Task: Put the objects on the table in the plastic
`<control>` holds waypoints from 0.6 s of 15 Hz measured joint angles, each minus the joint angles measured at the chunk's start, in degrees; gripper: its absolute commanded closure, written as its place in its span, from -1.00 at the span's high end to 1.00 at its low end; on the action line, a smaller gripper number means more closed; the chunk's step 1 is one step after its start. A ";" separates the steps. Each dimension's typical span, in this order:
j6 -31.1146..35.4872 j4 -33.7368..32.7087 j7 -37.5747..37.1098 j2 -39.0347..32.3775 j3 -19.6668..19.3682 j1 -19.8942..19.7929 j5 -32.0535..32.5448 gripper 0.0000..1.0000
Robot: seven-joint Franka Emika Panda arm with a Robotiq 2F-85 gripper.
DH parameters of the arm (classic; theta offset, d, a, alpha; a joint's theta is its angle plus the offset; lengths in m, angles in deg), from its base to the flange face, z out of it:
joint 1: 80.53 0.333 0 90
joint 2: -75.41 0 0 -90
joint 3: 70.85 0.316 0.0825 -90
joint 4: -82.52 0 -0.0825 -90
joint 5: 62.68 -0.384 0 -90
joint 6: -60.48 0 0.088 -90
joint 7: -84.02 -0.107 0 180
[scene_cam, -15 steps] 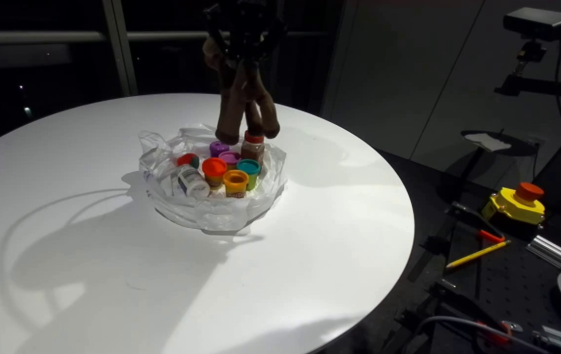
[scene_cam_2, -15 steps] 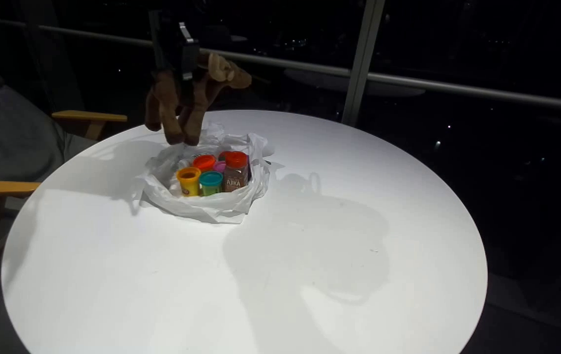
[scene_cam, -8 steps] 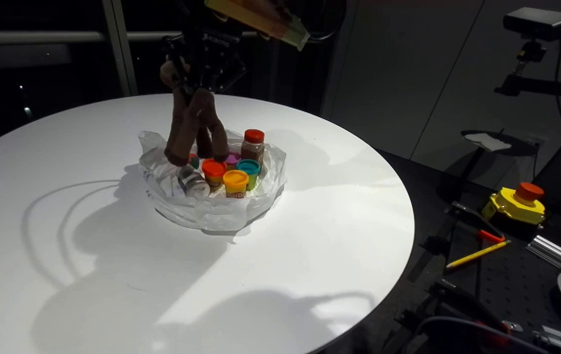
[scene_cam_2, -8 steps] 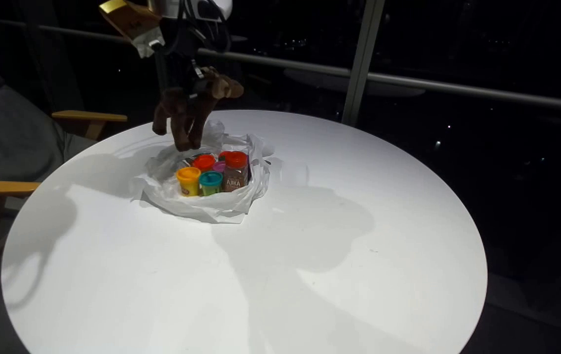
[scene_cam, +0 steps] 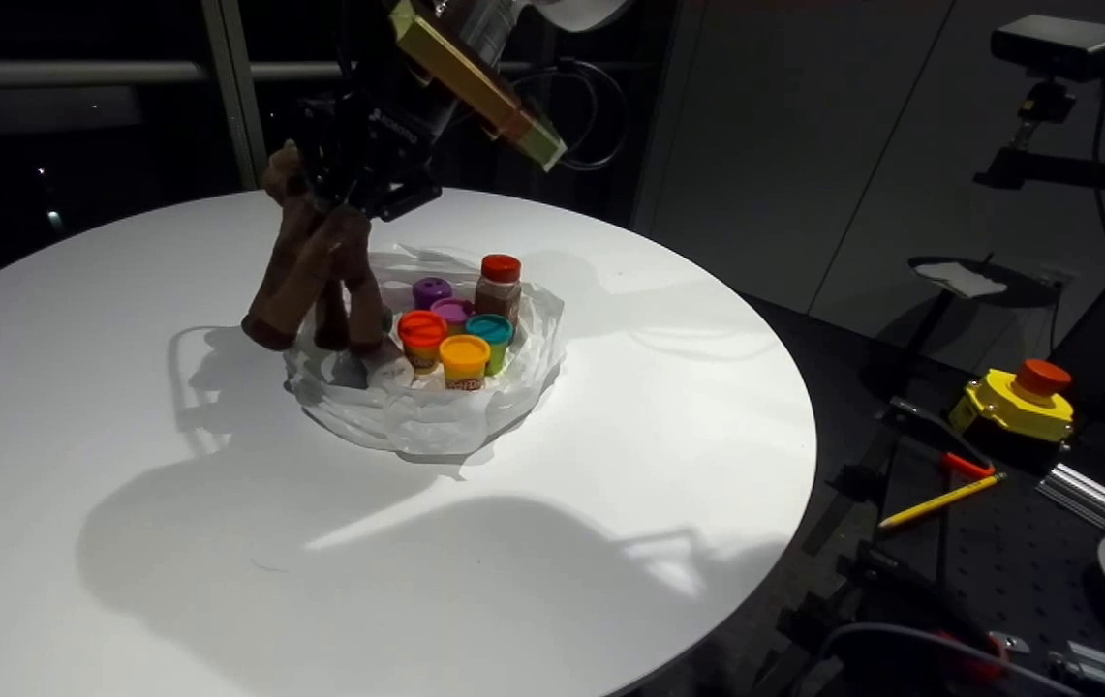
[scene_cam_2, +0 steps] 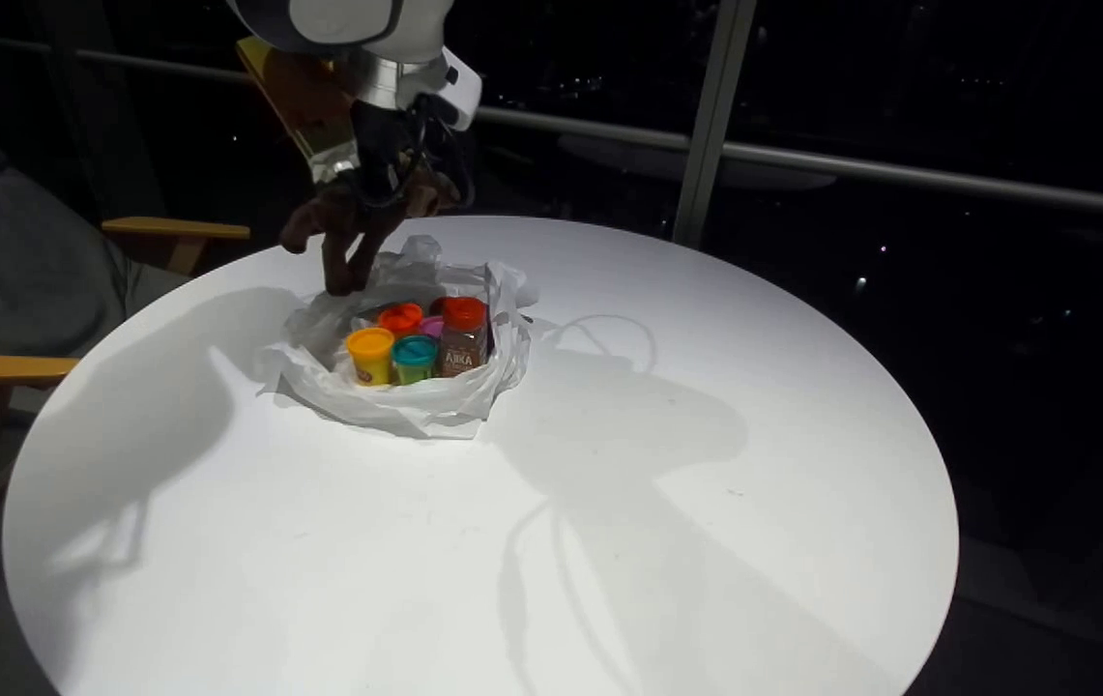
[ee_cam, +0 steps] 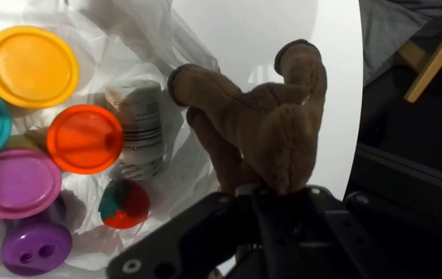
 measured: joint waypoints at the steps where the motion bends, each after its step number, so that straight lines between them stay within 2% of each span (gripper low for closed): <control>1: -0.01 0.00 1.73 -0.64 0.31 -0.61 -1.28 -0.77; 9: -0.69 3.34 13.50 -0.81 0.55 -4.72 -9.29 -0.78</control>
